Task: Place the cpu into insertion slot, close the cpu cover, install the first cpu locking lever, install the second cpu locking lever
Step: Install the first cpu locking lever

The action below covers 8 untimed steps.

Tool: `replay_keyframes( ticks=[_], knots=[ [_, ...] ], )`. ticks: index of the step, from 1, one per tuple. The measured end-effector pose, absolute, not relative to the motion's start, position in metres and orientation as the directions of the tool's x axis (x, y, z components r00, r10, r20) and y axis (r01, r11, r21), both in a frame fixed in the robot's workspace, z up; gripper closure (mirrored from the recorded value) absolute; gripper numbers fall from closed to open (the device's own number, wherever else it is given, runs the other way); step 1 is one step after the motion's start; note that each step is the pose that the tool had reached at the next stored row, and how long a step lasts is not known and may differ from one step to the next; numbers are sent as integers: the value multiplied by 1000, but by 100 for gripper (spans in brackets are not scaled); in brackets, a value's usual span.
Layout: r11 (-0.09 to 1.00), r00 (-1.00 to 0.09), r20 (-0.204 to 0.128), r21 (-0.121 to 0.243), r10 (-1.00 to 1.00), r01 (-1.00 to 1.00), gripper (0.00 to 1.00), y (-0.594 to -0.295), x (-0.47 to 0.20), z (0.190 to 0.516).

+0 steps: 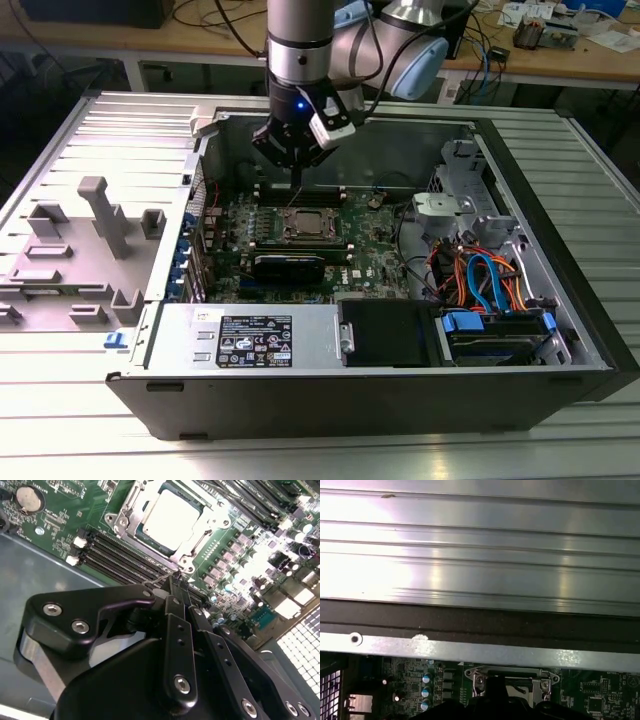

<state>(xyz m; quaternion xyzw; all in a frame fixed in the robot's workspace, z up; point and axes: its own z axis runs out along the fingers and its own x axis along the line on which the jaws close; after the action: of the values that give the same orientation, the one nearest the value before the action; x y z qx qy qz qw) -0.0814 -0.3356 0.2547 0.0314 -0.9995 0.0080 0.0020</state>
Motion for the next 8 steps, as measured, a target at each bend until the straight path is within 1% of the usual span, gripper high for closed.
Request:
replay_keyframes(
  ticks=[8],
  knots=[
    [999,-999,5,-22,-39,-39,89,-335,-78,248]
  ],
)
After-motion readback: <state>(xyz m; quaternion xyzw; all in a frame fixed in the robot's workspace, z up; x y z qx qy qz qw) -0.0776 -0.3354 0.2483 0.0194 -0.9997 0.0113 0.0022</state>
